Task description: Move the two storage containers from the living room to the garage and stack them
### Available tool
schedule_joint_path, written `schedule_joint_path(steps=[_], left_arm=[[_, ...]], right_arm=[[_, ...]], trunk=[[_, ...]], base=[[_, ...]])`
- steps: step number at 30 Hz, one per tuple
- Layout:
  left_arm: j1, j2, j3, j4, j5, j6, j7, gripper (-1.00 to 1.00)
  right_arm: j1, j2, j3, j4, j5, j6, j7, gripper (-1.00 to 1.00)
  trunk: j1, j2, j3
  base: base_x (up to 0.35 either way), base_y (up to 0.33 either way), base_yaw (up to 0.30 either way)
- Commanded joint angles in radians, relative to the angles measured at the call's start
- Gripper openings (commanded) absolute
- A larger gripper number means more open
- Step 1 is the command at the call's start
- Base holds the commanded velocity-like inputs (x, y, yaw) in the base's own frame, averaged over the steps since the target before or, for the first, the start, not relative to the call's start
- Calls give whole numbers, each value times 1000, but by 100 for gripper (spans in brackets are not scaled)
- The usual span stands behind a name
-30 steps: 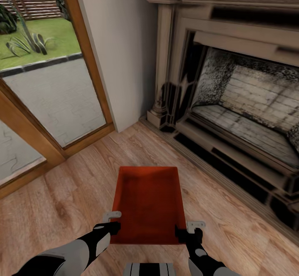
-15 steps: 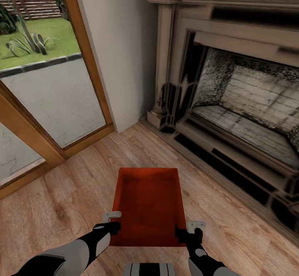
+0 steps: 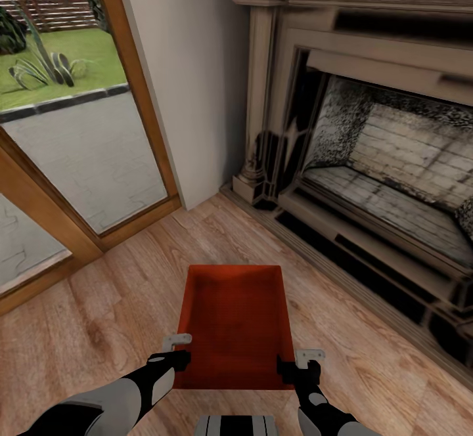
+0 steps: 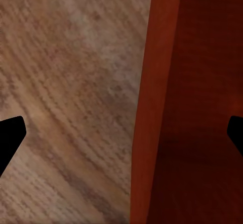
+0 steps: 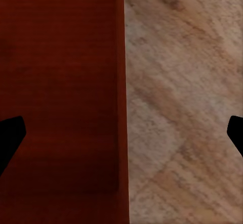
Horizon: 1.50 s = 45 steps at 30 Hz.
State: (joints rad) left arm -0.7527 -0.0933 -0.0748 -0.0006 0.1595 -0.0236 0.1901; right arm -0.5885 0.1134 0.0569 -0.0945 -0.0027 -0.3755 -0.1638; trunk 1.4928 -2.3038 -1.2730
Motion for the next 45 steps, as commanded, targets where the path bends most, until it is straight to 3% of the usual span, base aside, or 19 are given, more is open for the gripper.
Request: schedule_joint_path(steps=[1, 9, 10, 11, 28, 45], left_arm=[[0, 0, -8, 1, 10, -2, 3, 100], [0, -2, -8, 1, 11, -2, 3, 100], [0, -2, -8, 1, 11, -2, 3, -100], [0, -2, -8, 1, 10, -2, 3, -100], [0, -2, -8, 1, 11, -1, 3, -100], [0, -2, -8, 1, 11, 1, 3, -100]], right_arm=[[-1, 0, 6, 1, 0, -2, -6, 100], [-1, 2, 7, 8, -1, -41, -6, 100], [-1, 2, 7, 13, -1, -49, -6, 100], [-1, 2, 8, 18, 0, -55, -7, -100], [-1, 2, 8, 25, 9, -66, -7, -100], [-1, 0, 8, 25, 7, -66, -6, -100]], trunk=[[0, 0, -1], [0, 0, -1], [0, 0, -1], [0, 0, -1], [0, 0, -1], [-65, 119, 53]], base=[[0, 0, 0], [0, 0, 0], [0, 0, 0], [0, 0, 0], [0, 0, 0], [0, 0, 0]])
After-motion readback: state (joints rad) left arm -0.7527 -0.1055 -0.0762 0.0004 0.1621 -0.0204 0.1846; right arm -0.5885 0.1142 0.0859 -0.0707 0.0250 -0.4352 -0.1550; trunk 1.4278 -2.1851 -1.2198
